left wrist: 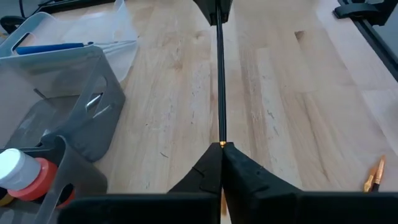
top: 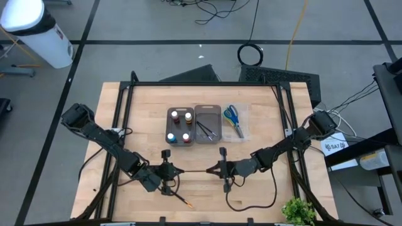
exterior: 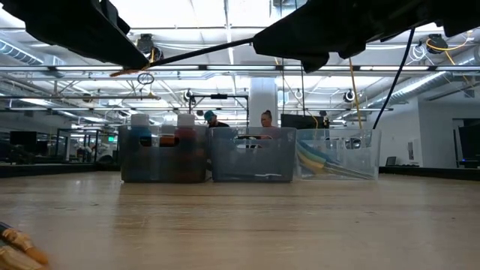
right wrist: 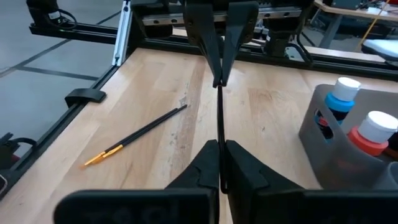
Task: Pick & Place Paint Supplies
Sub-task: Put the top gold paintbrush into the right black bin
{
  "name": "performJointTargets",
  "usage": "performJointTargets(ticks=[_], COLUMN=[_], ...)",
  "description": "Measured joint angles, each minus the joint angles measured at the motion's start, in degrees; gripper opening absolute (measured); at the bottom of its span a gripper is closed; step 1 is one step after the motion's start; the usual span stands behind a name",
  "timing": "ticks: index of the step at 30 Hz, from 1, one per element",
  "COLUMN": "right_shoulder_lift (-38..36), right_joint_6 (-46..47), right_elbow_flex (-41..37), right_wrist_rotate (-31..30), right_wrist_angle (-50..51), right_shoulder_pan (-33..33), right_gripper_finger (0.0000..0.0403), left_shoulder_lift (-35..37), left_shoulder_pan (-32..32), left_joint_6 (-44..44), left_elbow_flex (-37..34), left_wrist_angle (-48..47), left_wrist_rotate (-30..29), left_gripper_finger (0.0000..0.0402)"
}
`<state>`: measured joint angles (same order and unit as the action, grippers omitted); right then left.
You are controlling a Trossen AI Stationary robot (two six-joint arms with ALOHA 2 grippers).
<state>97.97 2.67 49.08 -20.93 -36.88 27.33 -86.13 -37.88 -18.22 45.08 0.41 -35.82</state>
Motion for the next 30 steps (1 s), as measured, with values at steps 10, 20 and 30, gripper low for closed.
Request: performJointTargets(ticks=[10,20,30], right_shoulder_lift=[-0.53,-6.0,-8.1], right_joint_6=[3.42,5.25,14.1], right_elbow_flex=[0.0,0.04,0.04], right_wrist_rotate=[0.3,-32.2,-39.62], right_wrist_angle=[3.6,7.61,21.28], right_shoulder_pan=[-0.93,-0.98,-7.96], right_gripper_finger=[0.0001,0.0001,0.0], left_shoulder_lift=[6.6,10.12,9.55], left_shoulder_pan=[-0.5,-1.19,-0.44], left_joint_6=[1.25,0.42,-0.31], left_elbow_flex=[3.45,3.45,3.45], left_wrist_angle=[1.6,1.95,1.46], left_wrist_rotate=[9.11,12.86,12.73], left_gripper_finger=[0.0044,0.0046,0.0047])
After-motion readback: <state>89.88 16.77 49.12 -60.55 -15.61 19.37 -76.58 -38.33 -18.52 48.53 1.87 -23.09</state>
